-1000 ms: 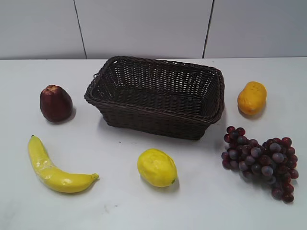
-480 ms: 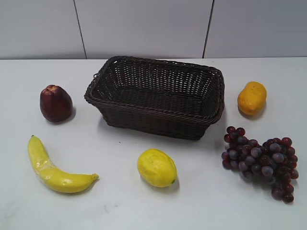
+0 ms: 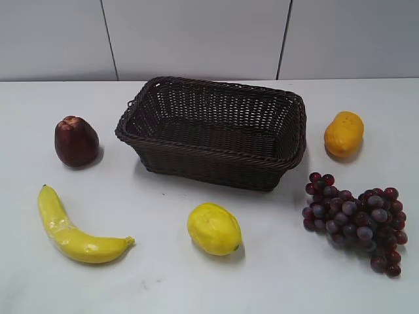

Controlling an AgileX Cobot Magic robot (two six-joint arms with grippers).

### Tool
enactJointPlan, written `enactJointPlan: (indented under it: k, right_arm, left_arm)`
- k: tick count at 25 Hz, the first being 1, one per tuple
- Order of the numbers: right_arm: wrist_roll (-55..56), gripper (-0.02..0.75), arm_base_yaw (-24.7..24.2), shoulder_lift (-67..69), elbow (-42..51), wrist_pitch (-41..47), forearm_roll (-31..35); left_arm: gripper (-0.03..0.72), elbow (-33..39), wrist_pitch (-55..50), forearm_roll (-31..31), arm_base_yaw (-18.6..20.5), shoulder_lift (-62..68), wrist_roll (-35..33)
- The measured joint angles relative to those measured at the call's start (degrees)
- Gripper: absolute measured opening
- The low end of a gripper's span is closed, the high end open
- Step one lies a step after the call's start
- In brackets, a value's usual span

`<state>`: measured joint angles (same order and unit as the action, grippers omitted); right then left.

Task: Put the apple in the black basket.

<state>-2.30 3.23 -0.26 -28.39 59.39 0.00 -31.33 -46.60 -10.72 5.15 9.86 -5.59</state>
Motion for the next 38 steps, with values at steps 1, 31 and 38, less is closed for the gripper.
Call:
enactJointPlan:
  k: [1, 31, 38]
  right_arm:
    - [0.00, 0.571, 0.00, 0.00, 0.00, 0.00, 0.00]
    - [-0.05, 0.571, 0.00, 0.00, 0.00, 0.00, 0.00]
    - [-0.05, 0.571, 0.00, 0.00, 0.00, 0.00, 0.00]
  left_arm:
    - [0.605, -0.22, 2.71, -0.53, -0.17, 2.90, 0.00]
    - [0.620, -40.30, 10.98, -9.39, -13.97, 94.44, -19.76]
    - [0.650, -44.92, 11.04, -8.47, -13.97, 103.33, -19.76]
